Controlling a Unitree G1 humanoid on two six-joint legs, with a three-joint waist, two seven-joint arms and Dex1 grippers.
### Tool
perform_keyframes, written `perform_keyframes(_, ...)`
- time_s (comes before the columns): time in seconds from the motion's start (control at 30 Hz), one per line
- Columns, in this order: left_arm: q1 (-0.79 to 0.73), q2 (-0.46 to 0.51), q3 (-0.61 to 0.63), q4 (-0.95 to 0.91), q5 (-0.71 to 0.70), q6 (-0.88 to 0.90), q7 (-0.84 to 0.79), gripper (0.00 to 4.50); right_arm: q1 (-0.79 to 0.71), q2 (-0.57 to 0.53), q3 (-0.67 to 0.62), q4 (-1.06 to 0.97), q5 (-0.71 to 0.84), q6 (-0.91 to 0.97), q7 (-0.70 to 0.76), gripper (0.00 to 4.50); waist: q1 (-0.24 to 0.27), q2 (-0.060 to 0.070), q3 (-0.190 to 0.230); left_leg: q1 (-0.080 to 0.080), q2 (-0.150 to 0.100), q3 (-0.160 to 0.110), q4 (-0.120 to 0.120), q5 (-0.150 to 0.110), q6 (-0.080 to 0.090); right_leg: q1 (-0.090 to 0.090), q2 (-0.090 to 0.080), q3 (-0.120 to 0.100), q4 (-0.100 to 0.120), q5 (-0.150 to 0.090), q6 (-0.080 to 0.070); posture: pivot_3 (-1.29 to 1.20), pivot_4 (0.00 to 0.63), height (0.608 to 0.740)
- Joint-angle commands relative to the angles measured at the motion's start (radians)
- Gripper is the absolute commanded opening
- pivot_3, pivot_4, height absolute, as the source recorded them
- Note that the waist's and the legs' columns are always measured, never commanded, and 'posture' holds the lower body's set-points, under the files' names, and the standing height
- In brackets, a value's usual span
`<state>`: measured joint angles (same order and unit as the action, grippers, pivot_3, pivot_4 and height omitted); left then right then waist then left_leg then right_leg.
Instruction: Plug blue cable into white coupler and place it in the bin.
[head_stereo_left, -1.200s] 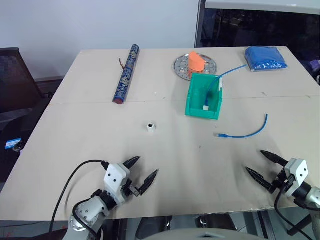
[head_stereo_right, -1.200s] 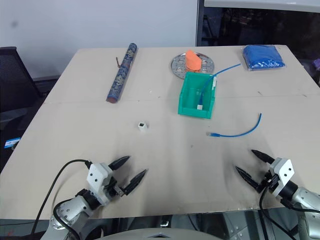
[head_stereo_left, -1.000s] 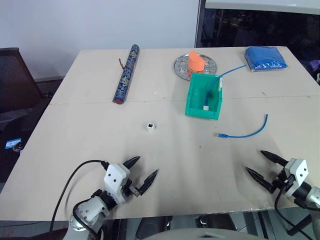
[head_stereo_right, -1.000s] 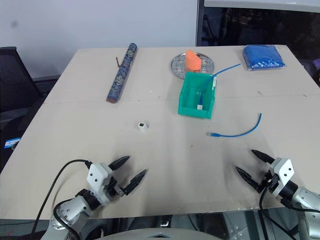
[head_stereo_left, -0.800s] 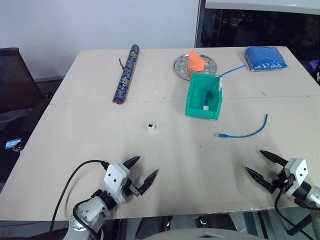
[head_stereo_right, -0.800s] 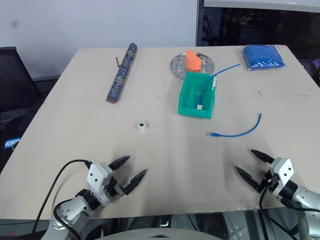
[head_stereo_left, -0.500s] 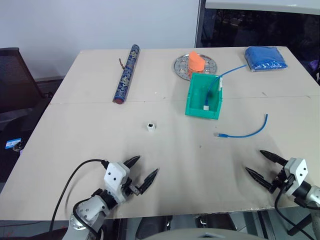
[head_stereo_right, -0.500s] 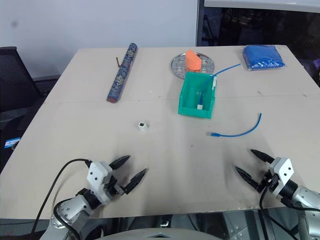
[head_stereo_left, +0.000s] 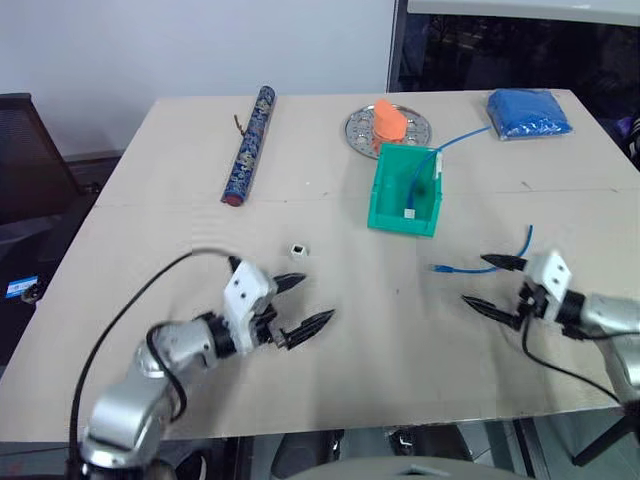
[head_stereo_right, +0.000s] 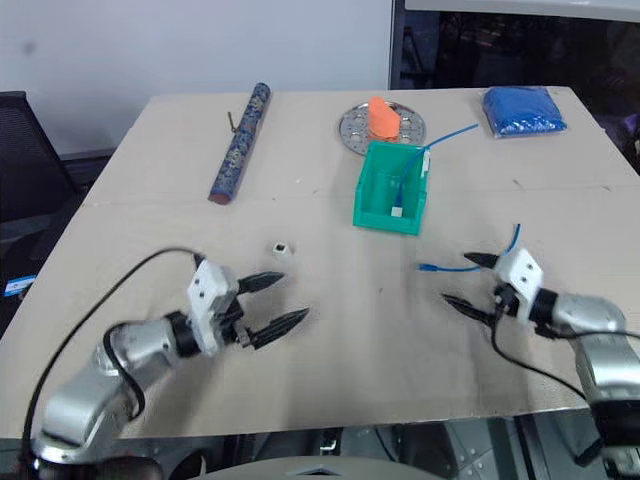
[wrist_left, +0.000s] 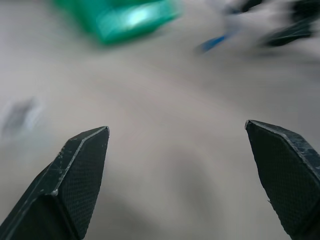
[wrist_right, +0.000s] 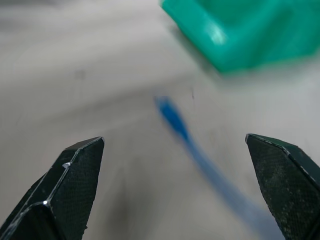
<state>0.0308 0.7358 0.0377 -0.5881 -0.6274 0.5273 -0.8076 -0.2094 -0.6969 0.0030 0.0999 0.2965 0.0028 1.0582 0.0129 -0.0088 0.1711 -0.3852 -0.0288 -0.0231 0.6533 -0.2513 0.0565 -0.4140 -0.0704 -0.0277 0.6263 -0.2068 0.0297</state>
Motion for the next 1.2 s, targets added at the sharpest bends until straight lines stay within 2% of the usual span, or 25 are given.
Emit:
perform_keyframes(0.03,-0.075,0.086,-0.003,-0.028,-0.083,0.091,-0.101,4.50,-0.109,0.014,0.075,0.103,-0.064,0.023,0.043,4.47,0.001,0.000,0.000,0.000,0.000,-0.001,-0.001,-0.001,0.000,-0.001,0.000,0.000,0.000,0.001,0.004,0.00,0.150,0.740)
perform_keyframes(0.1,-0.115,0.130,-0.007,-0.021,-0.093,0.118,-0.141,4.50,-0.156,0.019,0.107,0.148,-0.082,0.023,0.075,4.47,0.002,-0.001,0.001,-0.003,-0.001,-0.002,-0.002,-0.002,0.000,-0.003,0.001,-0.001,-0.001,0.001,0.004,0.00,0.150,0.740)
perform_keyframes(0.13,-0.129,0.148,-0.007,-0.017,-0.100,0.130,-0.158,4.50,-0.175,0.021,0.116,0.169,-0.090,0.021,0.081,4.23,0.002,-0.001,0.001,-0.010,-0.001,-0.004,-0.002,0.000,-0.005,-0.009,0.002,-0.003,-0.001,0.001,0.004,0.00,0.150,0.740)
perform_keyframes(0.2,-0.148,0.183,0.003,-0.017,-0.112,0.155,-0.184,4.50,-0.198,0.018,0.130,0.194,-0.092,0.025,0.112,3.75,0.000,-0.001,0.001,-0.014,-0.001,-0.003,-0.002,0.000,-0.005,-0.012,0.001,-0.002,-0.001,0.001,0.005,0.00,0.150,0.740)
perform_keyframes(0.23,-0.154,0.198,0.013,-0.018,-0.122,0.165,-0.196,4.50,-0.205,0.016,0.133,0.204,-0.093,0.023,0.124,3.15,-0.001,-0.001,0.001,-0.014,-0.001,-0.003,-0.002,0.000,-0.005,-0.012,0.001,-0.002,-0.002,0.001,0.005,0.00,0.150,0.740)
perform_keyframes(0.3,-0.162,0.219,0.032,-0.017,-0.133,0.175,-0.214,4.50,-0.218,0.018,0.133,0.220,-0.095,0.020,0.136,2.28,-0.001,-0.001,0.001,-0.014,-0.001,-0.002,-0.001,0.000,-0.005,-0.012,0.000,-0.001,-0.002,0.001,0.005,0.00,0.150,0.740)
perform_keyframes(0.33,-0.165,0.228,0.038,-0.015,-0.130,0.172,-0.221,4.50,-0.223,0.020,0.133,0.226,-0.096,0.018,0.140,2.06,0.000,-0.002,0.001,-0.014,-0.001,-0.002,-0.001,0.000,-0.005,-0.012,0.000,-0.001,-0.002,0.001,0.005,0.00,0.150,0.740)
perform_keyframes(0.37,-0.167,0.236,0.040,-0.012,-0.118,0.166,-0.224,4.50,-0.226,0.023,0.134,0.230,-0.097,0.017,0.142,1.40,0.000,-0.002,0.001,-0.014,-0.001,-0.002,0.000,0.000,-0.005,-0.011,0.000,-0.001,-0.002,0.001,0.005,0.00,0.150,0.740)
perform_keyframes(0.5,-0.179,0.253,0.047,0.005,-0.092,0.148,-0.239,4.50,-0.232,0.036,0.139,0.228,-0.099,0.015,0.148,0.02,0.001,-0.002,0.002,-0.012,-0.001,-0.002,0.002,-0.001,-0.002,-0.010,0.000,-0.001,-0.001,0.000,0.001,0.00,0.150,0.740)
perform_keyframes(0.63,-0.192,0.256,0.043,0.024,-0.078,0.117,-0.268,4.50,-0.218,0.046,0.196,0.131,-0.148,0.016,0.146,0.02,0.000,-0.002,0.001,-0.009,-0.001,-0.003,0.002,0.000,-0.005,-0.008,0.001,-0.001,0.000,0.001,0.000,0.00,0.150,0.740)
perform_keyframes(0.77,-0.212,0.276,0.010,0.043,-0.030,0.096,-0.300,4.50,-0.213,0.159,0.282,-0.058,-0.157,0.172,0.066,0.02,-0.012,-0.004,0.002,-0.009,0.002,-0.003,0.002,0.000,-0.005,-0.009,0.005,-0.001,0.001,0.003,0.003,0.00,0.150,0.740)
perform_keyframes(0.93,-0.279,0.258,-0.057,0.091,0.021,0.078,-0.321,4.50,-0.228,0.247,0.350,-0.110,-0.203,0.263,-0.006,0.02,-0.008,-0.003,0.002,-0.011,0.004,-0.004,0.000,0.001,-0.007,-0.011,0.009,-0.002,0.002,0.003,0.003,0.00,0.150,0.740)
perform_keyframes(1.0,-0.321,0.225,-0.127,0.139,0.071,0.055,-0.330,4.50,-0.224,0.252,0.353,-0.137,-0.201,0.287,-0.017,0.84,-0.004,-0.003,0.002,-0.011,0.003,-0.003,0.000,0.002,-0.008,-0.011,0.009,-0.001,0.001,0.003,0.003,0.00,0.150,0.740)
perform_keyframes(1.03,-0.341,0.204,-0.162,0.164,0.098,0.045,-0.330,4.50,-0.220,0.249,0.349,-0.151,-0.196,0.297,-0.019,1.08,0.001,-0.003,0.002,-0.011,0.001,-0.003,0.000,0.002,-0.008,-0.011,0.009,-0.001,0.001,0.003,0.003,0.00,0.150,0.740)
perform_keyframes(1.2,-0.440,0.108,-0.310,0.280,0.228,-0.016,-0.351,4.50,-0.160,0.195,0.228,-0.249,-0.124,0.340,-0.050,3.53,0.005,-0.005,0.003,-0.012,-0.002,-0.002,0.002,0.001,-0.006,-0.011,0.007,-0.002,0.001,0.004,0.004,0.00,0.150,0.740)
